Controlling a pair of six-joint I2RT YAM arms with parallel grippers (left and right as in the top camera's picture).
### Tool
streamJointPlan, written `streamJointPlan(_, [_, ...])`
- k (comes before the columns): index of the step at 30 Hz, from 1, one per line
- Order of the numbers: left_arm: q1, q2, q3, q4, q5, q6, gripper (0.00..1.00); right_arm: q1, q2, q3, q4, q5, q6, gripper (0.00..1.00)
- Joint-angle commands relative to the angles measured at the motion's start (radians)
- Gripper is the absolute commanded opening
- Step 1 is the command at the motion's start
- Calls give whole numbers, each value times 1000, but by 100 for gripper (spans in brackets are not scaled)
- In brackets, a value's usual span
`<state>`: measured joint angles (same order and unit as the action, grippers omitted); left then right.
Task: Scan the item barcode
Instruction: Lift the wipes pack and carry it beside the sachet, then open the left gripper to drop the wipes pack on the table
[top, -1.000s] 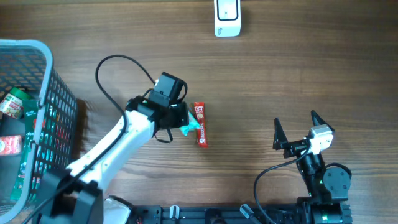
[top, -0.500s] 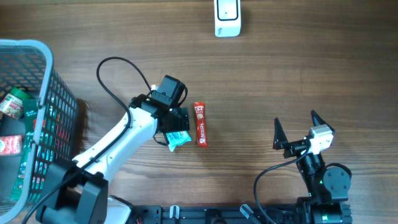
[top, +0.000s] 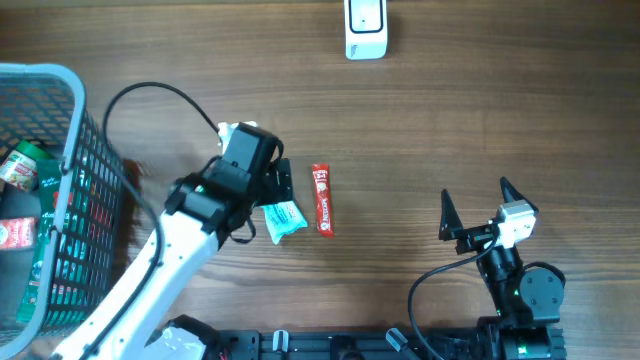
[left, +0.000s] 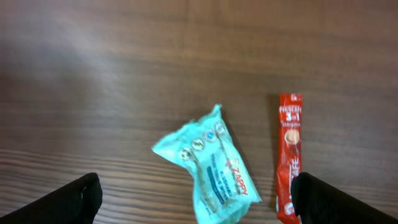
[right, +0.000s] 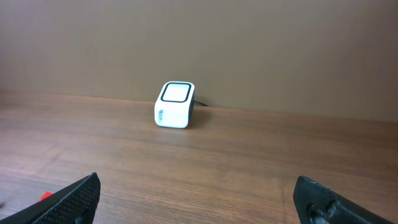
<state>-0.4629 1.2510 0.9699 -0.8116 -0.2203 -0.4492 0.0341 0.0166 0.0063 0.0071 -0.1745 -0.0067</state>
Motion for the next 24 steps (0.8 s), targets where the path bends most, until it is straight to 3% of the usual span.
streamJointPlan(1, [1,-103,20,-9,-117,27,100,4,-5,-1,3,18,-17,100])
streamJointPlan(12, [1,-365,45,-39,-144,76,100,4,-5,-1,3,18,-17,100])
streamJointPlan(24, [1,-401,299,-123,-145,76,100,4,-5,-1,3,18,-17,100])
